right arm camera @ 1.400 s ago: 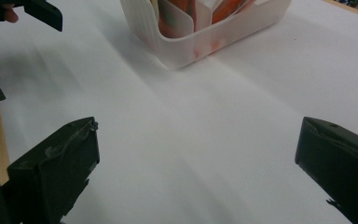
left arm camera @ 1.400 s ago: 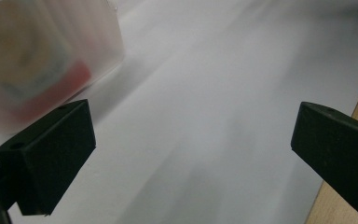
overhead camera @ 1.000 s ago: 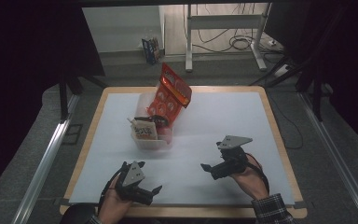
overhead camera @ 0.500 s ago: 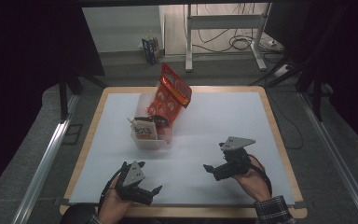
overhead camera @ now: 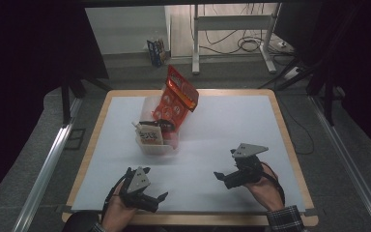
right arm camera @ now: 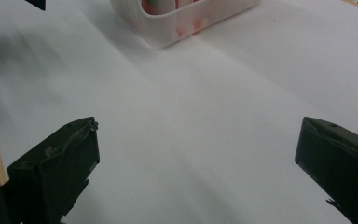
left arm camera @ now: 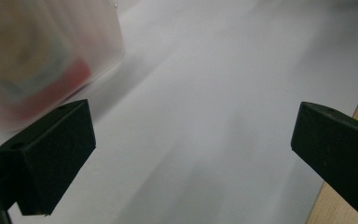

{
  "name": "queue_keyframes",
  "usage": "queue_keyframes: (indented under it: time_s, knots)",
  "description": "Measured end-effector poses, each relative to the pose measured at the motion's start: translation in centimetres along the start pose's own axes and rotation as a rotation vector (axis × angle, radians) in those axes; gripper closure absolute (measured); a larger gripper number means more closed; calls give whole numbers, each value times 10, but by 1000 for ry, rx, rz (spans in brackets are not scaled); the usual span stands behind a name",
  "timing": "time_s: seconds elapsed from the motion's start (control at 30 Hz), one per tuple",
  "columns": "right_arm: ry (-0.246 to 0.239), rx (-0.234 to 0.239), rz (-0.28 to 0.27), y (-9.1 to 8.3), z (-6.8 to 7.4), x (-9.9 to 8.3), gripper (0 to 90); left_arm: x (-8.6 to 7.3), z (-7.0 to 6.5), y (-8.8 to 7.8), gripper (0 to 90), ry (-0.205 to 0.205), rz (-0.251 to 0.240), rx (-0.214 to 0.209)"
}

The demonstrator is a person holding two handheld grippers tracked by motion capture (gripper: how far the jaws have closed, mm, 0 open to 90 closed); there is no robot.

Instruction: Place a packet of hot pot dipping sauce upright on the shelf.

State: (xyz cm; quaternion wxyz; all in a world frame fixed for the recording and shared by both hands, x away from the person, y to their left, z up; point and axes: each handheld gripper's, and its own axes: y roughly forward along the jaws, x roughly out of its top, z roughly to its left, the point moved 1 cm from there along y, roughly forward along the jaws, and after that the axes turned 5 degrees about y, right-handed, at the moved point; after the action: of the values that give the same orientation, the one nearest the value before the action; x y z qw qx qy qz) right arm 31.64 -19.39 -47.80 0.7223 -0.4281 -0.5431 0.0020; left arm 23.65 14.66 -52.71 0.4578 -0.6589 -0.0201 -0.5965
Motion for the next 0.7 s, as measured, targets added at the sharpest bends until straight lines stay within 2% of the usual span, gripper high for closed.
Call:
queue_keyframes:
  time_s: [0.7]
  knots:
    - [7, -35, 8, -9, -4, -12, 0, 0, 0, 1, 0, -4, 3, -3]
